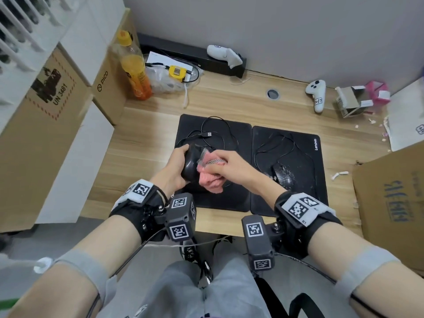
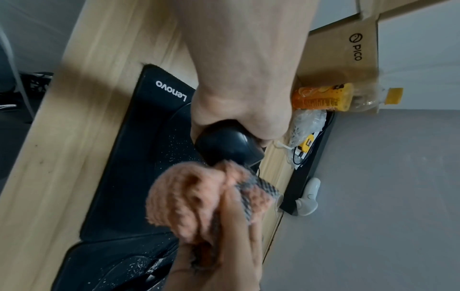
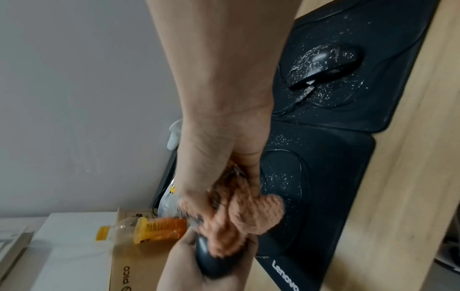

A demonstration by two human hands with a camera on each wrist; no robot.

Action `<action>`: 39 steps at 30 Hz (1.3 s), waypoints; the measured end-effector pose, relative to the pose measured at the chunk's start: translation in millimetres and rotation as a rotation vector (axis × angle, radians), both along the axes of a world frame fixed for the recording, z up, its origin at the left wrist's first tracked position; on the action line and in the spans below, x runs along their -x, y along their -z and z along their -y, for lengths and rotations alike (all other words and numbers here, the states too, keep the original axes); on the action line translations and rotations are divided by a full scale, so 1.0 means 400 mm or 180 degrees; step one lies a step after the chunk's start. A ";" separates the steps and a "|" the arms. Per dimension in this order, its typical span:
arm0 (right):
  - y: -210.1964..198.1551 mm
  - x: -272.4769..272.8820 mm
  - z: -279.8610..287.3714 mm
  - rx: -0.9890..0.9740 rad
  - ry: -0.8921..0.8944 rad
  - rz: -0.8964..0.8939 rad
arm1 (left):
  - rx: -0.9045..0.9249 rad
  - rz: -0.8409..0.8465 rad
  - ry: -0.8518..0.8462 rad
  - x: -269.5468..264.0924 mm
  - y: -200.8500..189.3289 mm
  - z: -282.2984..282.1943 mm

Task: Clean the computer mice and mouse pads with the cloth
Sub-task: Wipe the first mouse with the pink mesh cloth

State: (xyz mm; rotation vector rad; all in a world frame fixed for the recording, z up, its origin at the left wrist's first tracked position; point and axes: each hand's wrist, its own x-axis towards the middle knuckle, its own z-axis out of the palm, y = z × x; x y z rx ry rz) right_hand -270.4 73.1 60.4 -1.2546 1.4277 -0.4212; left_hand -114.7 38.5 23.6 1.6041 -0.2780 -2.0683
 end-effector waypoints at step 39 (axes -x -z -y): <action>-0.021 0.000 0.083 0.0073 0.0014 -0.0288 | 0.0064 -0.0132 -0.0254 -0.016 -0.050 -0.041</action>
